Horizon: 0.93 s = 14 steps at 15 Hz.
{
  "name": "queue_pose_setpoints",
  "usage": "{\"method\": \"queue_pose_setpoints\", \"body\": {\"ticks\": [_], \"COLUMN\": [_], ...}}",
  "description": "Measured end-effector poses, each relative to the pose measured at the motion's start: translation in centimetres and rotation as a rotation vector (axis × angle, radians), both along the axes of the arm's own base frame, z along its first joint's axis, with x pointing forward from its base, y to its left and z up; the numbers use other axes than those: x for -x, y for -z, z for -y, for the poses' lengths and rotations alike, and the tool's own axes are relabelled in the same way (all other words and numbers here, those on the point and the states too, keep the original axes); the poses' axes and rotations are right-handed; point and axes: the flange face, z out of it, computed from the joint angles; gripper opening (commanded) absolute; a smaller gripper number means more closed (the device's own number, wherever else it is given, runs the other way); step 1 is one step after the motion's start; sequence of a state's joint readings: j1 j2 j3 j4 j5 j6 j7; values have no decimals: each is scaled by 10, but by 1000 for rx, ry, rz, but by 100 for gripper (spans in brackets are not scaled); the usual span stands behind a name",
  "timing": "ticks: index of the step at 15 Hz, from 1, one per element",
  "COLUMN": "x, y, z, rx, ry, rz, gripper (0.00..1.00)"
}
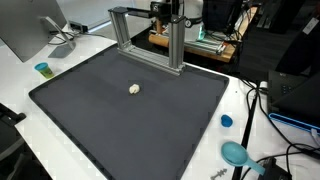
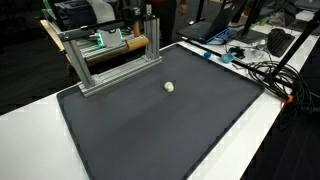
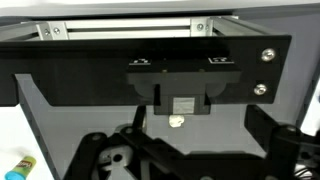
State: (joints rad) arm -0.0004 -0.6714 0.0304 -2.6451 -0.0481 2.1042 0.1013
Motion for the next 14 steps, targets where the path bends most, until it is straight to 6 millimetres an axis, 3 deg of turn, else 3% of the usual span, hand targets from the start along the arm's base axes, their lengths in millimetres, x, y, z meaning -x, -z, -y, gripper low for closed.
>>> {"method": "queue_pose_setpoints", "body": {"ticks": [6, 11, 14], "x": [3, 5, 6], "y": [12, 21, 24], "z": [9, 12, 12], "rx": [0, 3, 7], "ry": [69, 94, 93], "rz": [-10, -25, -30], "gripper": [93, 67, 68]}}
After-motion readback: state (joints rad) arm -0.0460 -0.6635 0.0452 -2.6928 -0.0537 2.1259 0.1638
